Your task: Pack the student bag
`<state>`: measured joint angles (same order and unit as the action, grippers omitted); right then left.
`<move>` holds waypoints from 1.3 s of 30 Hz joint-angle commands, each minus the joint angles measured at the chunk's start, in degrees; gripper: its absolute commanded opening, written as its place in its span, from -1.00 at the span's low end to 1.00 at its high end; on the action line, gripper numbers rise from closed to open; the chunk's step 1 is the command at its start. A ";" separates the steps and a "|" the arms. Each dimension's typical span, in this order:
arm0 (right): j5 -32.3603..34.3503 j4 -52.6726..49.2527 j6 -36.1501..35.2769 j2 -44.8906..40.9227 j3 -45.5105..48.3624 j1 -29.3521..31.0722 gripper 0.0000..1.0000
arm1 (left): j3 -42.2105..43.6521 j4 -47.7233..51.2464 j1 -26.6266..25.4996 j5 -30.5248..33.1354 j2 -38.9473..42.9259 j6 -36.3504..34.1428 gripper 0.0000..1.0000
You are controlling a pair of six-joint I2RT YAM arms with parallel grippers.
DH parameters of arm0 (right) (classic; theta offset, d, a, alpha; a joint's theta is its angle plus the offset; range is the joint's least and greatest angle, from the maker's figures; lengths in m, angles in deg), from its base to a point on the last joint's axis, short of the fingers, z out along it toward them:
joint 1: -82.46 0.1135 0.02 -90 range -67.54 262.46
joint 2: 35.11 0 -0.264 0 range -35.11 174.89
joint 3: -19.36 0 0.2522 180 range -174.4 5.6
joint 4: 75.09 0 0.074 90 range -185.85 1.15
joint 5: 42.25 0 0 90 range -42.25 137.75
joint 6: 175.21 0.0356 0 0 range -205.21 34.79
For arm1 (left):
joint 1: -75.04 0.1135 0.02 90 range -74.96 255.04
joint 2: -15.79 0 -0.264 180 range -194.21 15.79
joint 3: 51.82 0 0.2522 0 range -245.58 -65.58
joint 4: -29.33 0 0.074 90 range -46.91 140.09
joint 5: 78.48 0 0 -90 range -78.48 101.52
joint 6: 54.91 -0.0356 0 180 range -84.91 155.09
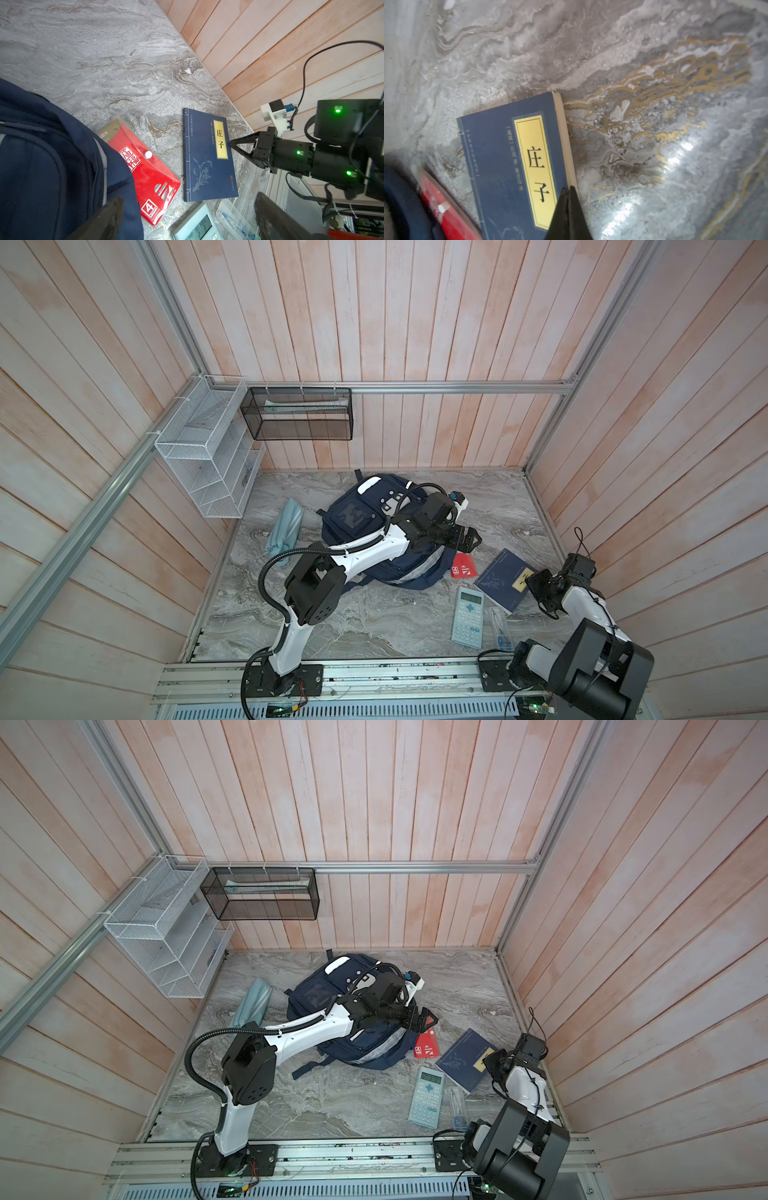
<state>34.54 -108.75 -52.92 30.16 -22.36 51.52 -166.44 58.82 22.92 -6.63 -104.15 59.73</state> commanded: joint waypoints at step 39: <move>-22.16 2.27 -0.96 -16.46 -8.88 6.58 -1.00 | 2.18 -22.52 3.09 -15.93 -9.39 18.46 0.63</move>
<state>20.05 -106.85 -57.16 15.71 -29.01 57.97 -167.71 44.85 23.25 -20.51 -119.36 75.67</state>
